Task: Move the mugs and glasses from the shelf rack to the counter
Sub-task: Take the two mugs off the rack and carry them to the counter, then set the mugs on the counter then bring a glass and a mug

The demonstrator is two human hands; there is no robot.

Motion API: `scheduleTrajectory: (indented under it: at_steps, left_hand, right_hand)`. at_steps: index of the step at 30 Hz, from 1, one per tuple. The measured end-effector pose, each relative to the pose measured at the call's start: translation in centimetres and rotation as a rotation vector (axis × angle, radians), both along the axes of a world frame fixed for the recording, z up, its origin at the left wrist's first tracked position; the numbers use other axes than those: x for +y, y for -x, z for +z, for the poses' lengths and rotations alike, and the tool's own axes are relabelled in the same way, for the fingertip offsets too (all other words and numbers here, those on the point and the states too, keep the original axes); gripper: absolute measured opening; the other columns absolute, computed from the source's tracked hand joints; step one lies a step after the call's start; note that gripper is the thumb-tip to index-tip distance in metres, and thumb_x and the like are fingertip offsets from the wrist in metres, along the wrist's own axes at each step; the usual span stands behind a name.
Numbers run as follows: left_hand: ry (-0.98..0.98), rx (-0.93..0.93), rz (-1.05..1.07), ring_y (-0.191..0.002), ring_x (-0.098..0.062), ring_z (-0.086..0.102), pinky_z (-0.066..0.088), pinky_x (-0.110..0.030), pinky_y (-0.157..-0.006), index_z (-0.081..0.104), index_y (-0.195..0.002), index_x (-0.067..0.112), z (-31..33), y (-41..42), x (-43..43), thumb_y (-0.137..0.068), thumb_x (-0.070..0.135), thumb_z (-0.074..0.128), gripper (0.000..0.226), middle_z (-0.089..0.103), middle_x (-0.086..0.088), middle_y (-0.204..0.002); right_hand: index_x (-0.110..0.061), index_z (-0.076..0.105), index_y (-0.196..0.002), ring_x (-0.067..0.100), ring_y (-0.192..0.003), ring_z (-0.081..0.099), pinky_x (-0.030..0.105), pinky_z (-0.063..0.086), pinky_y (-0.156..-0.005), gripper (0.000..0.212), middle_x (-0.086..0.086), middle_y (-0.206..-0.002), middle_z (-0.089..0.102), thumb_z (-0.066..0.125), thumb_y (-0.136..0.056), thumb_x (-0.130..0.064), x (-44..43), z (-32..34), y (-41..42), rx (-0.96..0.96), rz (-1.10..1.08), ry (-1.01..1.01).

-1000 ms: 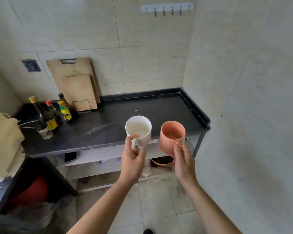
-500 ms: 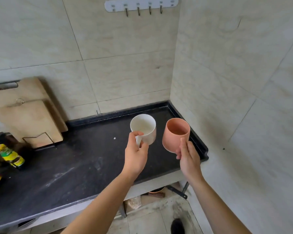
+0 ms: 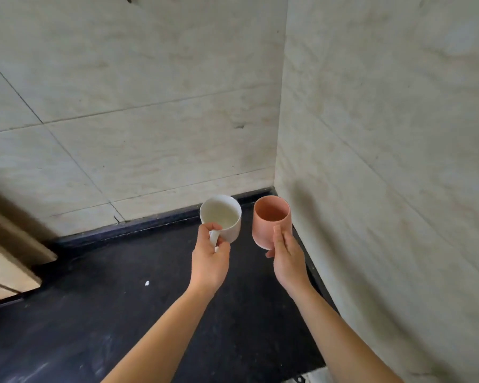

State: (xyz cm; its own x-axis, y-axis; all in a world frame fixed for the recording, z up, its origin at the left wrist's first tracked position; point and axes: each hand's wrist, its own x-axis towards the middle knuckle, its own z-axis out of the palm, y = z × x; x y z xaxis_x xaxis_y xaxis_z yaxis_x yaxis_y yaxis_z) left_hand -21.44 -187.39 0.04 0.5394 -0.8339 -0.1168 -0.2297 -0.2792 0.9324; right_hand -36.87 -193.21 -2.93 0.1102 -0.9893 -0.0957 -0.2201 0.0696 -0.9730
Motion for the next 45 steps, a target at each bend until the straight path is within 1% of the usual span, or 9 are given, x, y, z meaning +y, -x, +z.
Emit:
scheduleTrajectory:
  at_steps: [4, 9, 15, 24, 27, 33, 39, 42, 45]
  left_hand:
    - [-0.098, 0.02, 0.036, -0.08, -0.01, 0.063, 0.047, -0.011, -0.049, 0.04, -0.101, 0.049, -3.1, -0.1, -3.3, -0.094, 0.019, 0.052, 0.034, 0.058, 0.018, -0.099]
    - [-0.18, 0.097, 0.061, -0.065, -0.005, 0.06, 0.047, -0.013, -0.047, 0.042, -0.099, 0.05, -8.9, -0.7, -6.6, -0.094, 0.011, 0.054, 0.041, 0.06, 0.013, -0.096]
    - [-0.252, 0.164, 0.057, -0.054, 0.005, 0.054, 0.044, -0.015, -0.046, 0.043, -0.098, 0.051, -15.1, -1.9, -10.4, -0.092, 0.008, 0.051, 0.044, 0.063, 0.004, -0.095]
    - [-0.204, 0.162, 0.086, -0.073, -0.005, 0.06, 0.044, -0.011, -0.049, 0.042, -0.1, 0.049, -19.5, -3.1, -16.5, -0.092, 0.005, 0.048, 0.045, 0.06, 0.014, -0.095]
    - [-0.192, 0.167, 0.072, -0.085, 0.003, 0.061, 0.045, -0.008, -0.055, 0.041, -0.11, 0.041, -20.1, -3.2, -18.1, -0.092, 0.001, 0.047, 0.044, 0.06, 0.013, -0.098]
    - [-0.202, 0.127, -0.04, -0.093, -0.009, 0.059, 0.043, -0.019, -0.066, 0.033, -0.117, 0.038, -20.7, -3.5, -19.9, -0.09, 0.002, 0.047, 0.047, 0.057, 0.001, -0.101]
    - [-0.278, 0.018, -0.189, -0.111, -0.022, 0.054, 0.043, -0.021, -0.077, 0.024, -0.134, 0.032, -20.5, -4.3, -20.1, -0.089, 0.004, 0.051, 0.059, 0.052, -0.004, -0.123]
    - [-0.328, -0.219, -0.297, -0.128, -0.029, 0.041, 0.045, -0.043, -0.096, 0.016, -0.149, 0.032, -19.0, -5.2, -18.9, -0.095, 0.016, 0.053, 0.068, 0.042, -0.009, -0.14]
    - [-0.325, -0.508, -0.287, -0.13, -0.032, 0.037, 0.046, -0.047, -0.092, 0.013, -0.155, 0.03, -15.3, -7.3, -17.6, -0.101, 0.034, 0.043, 0.061, 0.041, -0.011, -0.141]
  right_hand:
    - [-0.047, 0.052, -0.097, 0.003, -0.074, 0.062, 0.015, 0.046, -0.067, 0.025, -0.004, -0.096, 0.062, 0.029, -0.106, -0.052, -3.3, -3.6, -0.5, 0.024, -0.028, -0.074]
    - [-0.03, 0.054, -0.127, -0.001, -0.079, 0.063, 0.01, 0.049, -0.064, 0.039, -0.008, -0.103, 0.061, 0.031, -0.105, -0.053, -6.1, -9.8, -1.0, 0.059, -0.043, -0.168]
    - [-0.017, 0.055, -0.132, 0.008, -0.085, 0.066, 0.016, 0.046, -0.072, 0.048, -0.003, -0.112, 0.063, 0.031, -0.106, -0.05, -9.8, -15.5, -3.1, 0.072, -0.036, -0.251]
    - [-0.024, 0.056, -0.119, 0.003, -0.083, 0.067, 0.023, 0.048, -0.075, 0.033, -0.015, -0.104, 0.063, 0.031, -0.109, -0.044, -16.5, -19.2, -6.7, 0.101, -0.035, -0.173]
    - [-0.024, 0.056, -0.113, 0.005, -0.084, 0.068, 0.029, 0.053, -0.082, 0.03, -0.013, -0.104, 0.063, 0.032, -0.109, -0.042, -18.2, -19.7, -7.2, 0.089, -0.041, -0.181]
    - [-0.019, 0.057, -0.106, 0.013, -0.084, 0.064, 0.029, 0.054, -0.075, 0.033, 0.0, -0.101, 0.064, 0.032, -0.109, -0.041, -20.2, -20.1, -6.9, 0.156, -0.026, -0.204]
    - [-0.011, 0.06, -0.112, 0.017, -0.089, 0.063, 0.034, 0.052, -0.077, 0.041, 0.009, -0.11, 0.061, 0.033, -0.108, -0.041, -20.1, -19.1, -7.3, 0.386, -0.053, -0.121]
    - [-0.015, 0.06, -0.114, 0.006, -0.081, 0.052, 0.017, 0.037, -0.062, 0.036, 0.006, -0.118, 0.057, 0.042, -0.105, -0.045, -19.7, -17.4, -6.6, 0.471, -0.112, -0.112]
    - [-0.014, 0.052, -0.129, 0.018, -0.098, 0.058, 0.023, 0.041, -0.068, 0.036, 0.008, -0.132, 0.052, 0.046, -0.104, -0.039, -19.1, -13.6, -6.2, 0.595, -0.113, 0.051]
